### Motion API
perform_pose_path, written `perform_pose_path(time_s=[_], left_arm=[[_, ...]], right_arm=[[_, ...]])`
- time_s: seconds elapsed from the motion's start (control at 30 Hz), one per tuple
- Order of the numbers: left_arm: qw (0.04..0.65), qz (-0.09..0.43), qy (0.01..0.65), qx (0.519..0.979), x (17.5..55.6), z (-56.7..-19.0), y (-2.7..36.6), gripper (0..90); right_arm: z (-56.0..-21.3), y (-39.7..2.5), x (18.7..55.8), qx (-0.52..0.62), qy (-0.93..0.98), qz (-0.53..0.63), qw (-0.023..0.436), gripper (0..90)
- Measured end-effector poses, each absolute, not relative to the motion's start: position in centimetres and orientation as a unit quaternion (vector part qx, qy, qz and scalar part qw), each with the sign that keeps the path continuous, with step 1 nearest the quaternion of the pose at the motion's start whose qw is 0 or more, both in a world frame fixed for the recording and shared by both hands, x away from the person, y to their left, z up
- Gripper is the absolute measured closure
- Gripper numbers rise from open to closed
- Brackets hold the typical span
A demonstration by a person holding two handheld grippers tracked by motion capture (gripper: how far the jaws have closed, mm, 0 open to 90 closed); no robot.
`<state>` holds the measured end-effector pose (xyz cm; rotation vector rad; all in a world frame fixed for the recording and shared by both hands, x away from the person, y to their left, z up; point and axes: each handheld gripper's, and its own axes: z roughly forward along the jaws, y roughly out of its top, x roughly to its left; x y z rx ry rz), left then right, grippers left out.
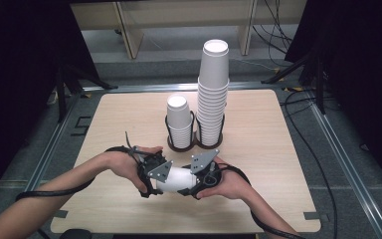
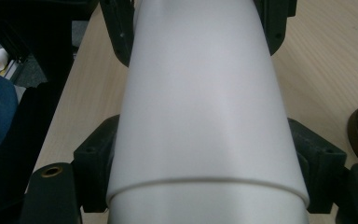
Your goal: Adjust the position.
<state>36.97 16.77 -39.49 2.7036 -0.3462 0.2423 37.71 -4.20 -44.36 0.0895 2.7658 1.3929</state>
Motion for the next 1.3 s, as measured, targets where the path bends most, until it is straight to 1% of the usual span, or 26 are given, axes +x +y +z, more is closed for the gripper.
perform_pose_path(time_s=[0.07, 0.13, 0.17, 0.23, 0.27, 0.43, 0.53, 0.57, 0.6, 0.67, 0.7, 0.73, 0.8, 0.87, 0.9, 0.93, 0.97, 1.03, 1.07, 1.1, 1.13, 1.17, 1.2, 1.23, 1.27, 1.3], left_arm=[[0.21, 0.085, -0.124, 0.966, 36.9, -39.8, 17.1, 12.1], [0.21, 0.085, -0.123, 0.966, 36.9, -39.8, 17.2, 8.6], [0.211, 0.088, -0.122, 0.966, 37.0, -39.9, 17.3, 8.6], [0.219, 0.089, -0.115, 0.965, 37.0, -40.0, 17.7, 3.0], [0.219, 0.089, -0.115, 0.965, 37.0, -40.0, 17.7, 1.9], [0.245, 0.113, -0.089, 0.959, 37.3, -39.8, 18.5, 0.1], [0.279, 0.12, -0.055, 0.951, 37.6, -40.0, 19.6, 0.0], [0.279, 0.12, -0.055, 0.951, 37.6, -40.0, 19.6, 0.0], [0.297, 0.125, -0.039, 0.946, 37.7, -40.2, 20.1, 0.0], [0.315, 0.13, -0.022, 0.94, 37.7, -40.5, 20.5, 0.0], [0.331, 0.131, -0.005, 0.934, 37.7, -40.8, 20.9, 0.0], [0.331, 0.131, -0.005, 0.934, 37.7, -40.8, 20.9, 0.0], [0.365, 0.132, 0.026, 0.921, 37.6, -41.3, 21.3, 0.0], [0.383, 0.135, 0.045, 0.913, 37.6, -41.5, 21.6, 0.0], [0.395, 0.135, 0.058, 0.907, 37.6, -41.7, 21.7, 0.0], [0.395, 0.135, 0.058, 0.907, 37.6, -41.7, 21.7, 0.0], [0.407, 0.129, 0.07, 0.901, 37.6, -41.8, 21.9, 0.0], [0.435, 0.128, 0.102, 0.885, 37.5, -42.2, 22.1, 0.0], [0.435, 0.128, 0.102, 0.885, 37.5, -42.2, 22.1, 0.0], [0.446, 0.127, 0.111, 0.879, 37.5, -42.4, 22.2, 0.0], [0.458, 0.126, 0.128, 0.87, 37.3, -42.6, 22.2, 0.0], [0.477, 0.111, 0.145, 0.86, 37.2, -43.0, 22.2, 0.0], [0.485, 0.109, 0.154, 0.854, 37.1, -43.1, 22.2, 0.0], [0.508, 0.097, 0.179, 0.837, 36.9, -43.7, 22.2, 0.0], [0.508, 0.097, 0.179, 0.837, 36.9, -43.7, 22.2, 0.0], [0.518, 0.091, 0.193, 0.828, 36.8, -43.9, 22.2, 0.0]], right_arm=[[-44.6, -4.3, 37.6, 0.021, 0.892, 0.451, 0.026, 24.6], [-44.7, -4.4, 37.4, 0.028, 0.893, 0.449, 0.019, 24.6], [-44.8, -4.5, 37.4, 0.026, 0.894, 0.448, 0.02, 24.7], [-45.1, -4.9, 37.3, 0.025, 0.896, 0.443, 0.024, 24.7], [-45.1, -4.9, 37.3, 0.025, 0.896, 0.443, 0.024, 24.7], [-45.2, -5.7, 37.3, 0.043, 0.889, 0.455, 0.034, 24.6], [-45.3, -6.7, 37.0, 0.064, 0.877, 0.474, 0.051, 24.6], [-45.3, -6.7, 37.0, 0.064, 0.877, 0.474, 0.051, 24.6], [-45.4, -6.8, 37.1, 0.059, 0.873, 0.48, 0.061, 24.5], [-45.5, -7.3, 36.9, 0.08, 0.865, 0.491, 0.066, 24.5], [-45.8, -7.6, 36.8, 0.09, 0.857, 0.501, 0.073, 24.4], [-45.8, -7.6, 36.8, 0.09, 0.857, 0.501, 0.073, 24.4], [-46.1, -7.8, 36.7, 0.099, 0.848, 0.513, 0.084, 24.4], [-46.3, -7.9, 36.7, 0.098, 0.841, 0.523, 0.101, 24.3], [-46.4, -7.9, 36.6, 0.111, 0.836, 0.528, 0.102, 24.3], [-46.4, -7.9, 36.6, 0.111, 0.836, 0.528, 0.102, 24.3], [-46.4, -8.0, 36.4, 0.127, 0.833, 0.529, 0.098, 24.3], [-46.5, -8.1, 36.5, 0.127, 0.82, 0.545, 0.121, 24.2], [-46.5, -8.1, 36.5, 0.132, 0.815, 0.551, 0.121, 24.2], [-46.6, -8.2, 36.5, 0.135, 0.809, 0.557, 0.131, 24.3], [-46.6, -8.2, 36.5, 0.135, 0.809, 0.557, 0.131, 24.3], [-46.5, -8.2, 36.4, 0.142, 0.805, 0.56, 0.132, 24.3], [-46.5, -8.3, 36.3, 0.146, 0.801, 0.565, 0.136, 24.3], [-46.5, -8.2, 36.4, 0.143, 0.791, 0.577, 0.143, 24.3], [-46.4, -8.4, 36.4, 0.144, 0.792, 0.573, 0.153, 24.2], [-46.4, -8.4, 36.4, 0.144, 0.792, 0.573, 0.153, 24.2]])
